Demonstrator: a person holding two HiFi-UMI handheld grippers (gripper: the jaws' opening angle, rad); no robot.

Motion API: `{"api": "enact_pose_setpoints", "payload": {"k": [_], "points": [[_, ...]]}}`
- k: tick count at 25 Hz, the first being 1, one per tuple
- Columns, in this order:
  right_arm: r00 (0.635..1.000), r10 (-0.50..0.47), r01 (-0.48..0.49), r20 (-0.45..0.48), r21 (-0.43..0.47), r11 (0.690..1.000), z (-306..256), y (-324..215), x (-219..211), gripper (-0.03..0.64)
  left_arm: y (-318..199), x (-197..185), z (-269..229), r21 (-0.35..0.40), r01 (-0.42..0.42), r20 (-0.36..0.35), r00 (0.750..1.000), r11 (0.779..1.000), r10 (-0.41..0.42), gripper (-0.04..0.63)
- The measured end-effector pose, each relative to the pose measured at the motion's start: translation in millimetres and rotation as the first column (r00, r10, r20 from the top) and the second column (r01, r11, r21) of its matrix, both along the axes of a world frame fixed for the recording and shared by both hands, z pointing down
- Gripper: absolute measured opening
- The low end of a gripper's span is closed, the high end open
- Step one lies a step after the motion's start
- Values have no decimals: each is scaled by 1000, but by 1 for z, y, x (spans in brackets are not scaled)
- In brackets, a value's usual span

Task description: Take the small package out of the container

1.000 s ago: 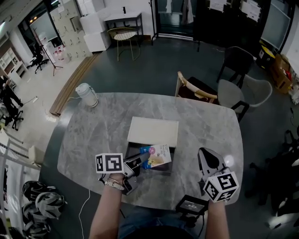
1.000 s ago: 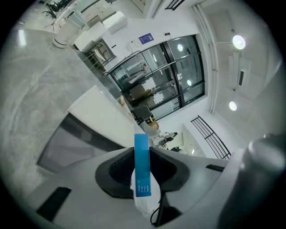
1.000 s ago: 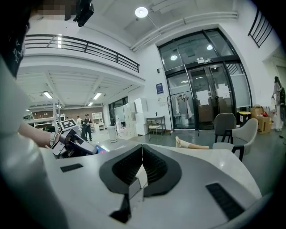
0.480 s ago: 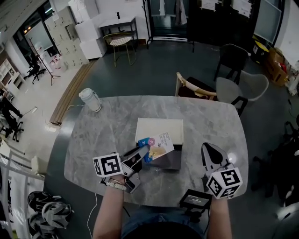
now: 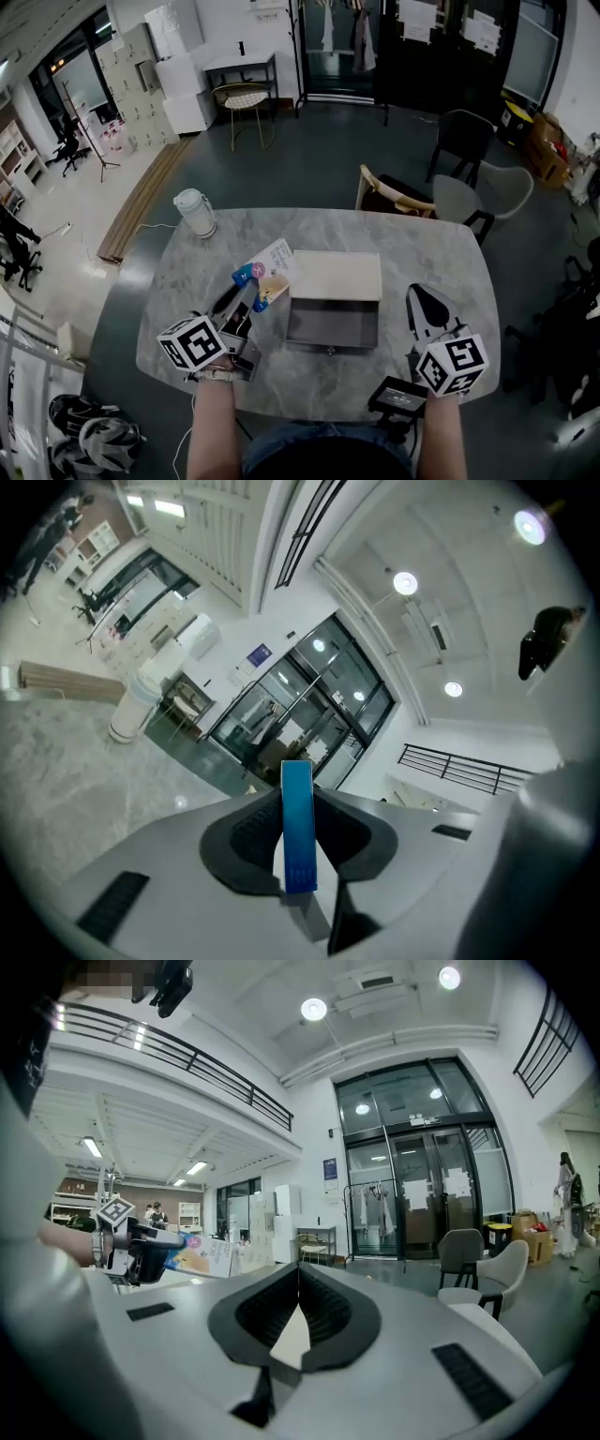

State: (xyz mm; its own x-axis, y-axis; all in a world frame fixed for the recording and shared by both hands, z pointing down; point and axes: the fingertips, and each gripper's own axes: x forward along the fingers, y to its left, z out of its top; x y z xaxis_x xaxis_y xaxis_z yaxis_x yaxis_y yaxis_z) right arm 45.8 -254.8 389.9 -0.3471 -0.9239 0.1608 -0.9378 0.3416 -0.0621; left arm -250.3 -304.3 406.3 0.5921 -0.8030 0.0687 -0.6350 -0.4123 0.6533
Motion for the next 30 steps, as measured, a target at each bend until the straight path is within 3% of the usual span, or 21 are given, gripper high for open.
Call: {"api": "enact_pose_setpoints", "payload": {"k": [4,7,11,14,19,30], "points": [[1000,-13,14,-24,24,1000,-9,-4,-9,26,-6,-11,-21,125,56,77,995,991,-65,97],[999,-19,21,-41,39,999,-13,-3,-9,26,-6,-5,-37,244,79,161,979,967,-121,97],[998,-22,28,-56,97,995,-31,-2,-9,26,4,12,-70,455,70,260,943,888,-208,97],[997,-27,36,-74,131,991,-37,1,-10,26,14,25,-80,546,49,319,911,837,-262,96],[997,-37,48,-65,173,984,-41,6,-10,26,23,35,-84,603,15,381,873,797,-305,94],[992,-29,54,-121,209,976,-51,10,-6,25,30,37,-89,612,13,389,866,791,-315,94]]}}
